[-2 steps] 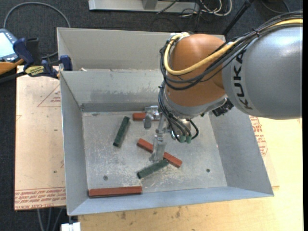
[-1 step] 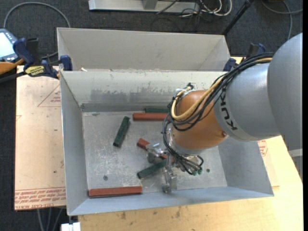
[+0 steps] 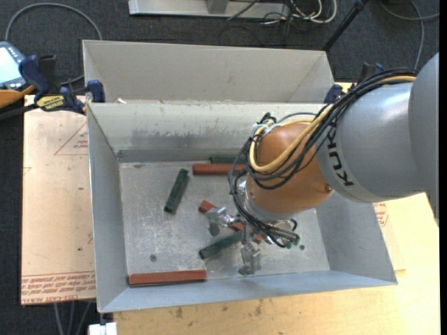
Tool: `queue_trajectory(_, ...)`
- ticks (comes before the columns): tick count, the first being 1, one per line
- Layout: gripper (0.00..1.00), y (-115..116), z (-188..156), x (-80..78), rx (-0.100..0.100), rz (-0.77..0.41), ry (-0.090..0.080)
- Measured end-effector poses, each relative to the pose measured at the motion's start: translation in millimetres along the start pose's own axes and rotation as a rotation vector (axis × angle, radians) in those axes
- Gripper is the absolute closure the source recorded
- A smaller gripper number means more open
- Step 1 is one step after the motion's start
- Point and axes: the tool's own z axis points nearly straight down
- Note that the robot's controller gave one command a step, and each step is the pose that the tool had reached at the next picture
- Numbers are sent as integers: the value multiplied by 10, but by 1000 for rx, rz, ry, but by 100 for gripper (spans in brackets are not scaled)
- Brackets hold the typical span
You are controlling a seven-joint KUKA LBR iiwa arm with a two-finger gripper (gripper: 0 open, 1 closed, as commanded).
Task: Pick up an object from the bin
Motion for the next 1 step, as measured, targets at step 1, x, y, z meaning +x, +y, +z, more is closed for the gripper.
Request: queue_trajectory(1, 0, -105, -101, 155, 0, -35, 3)
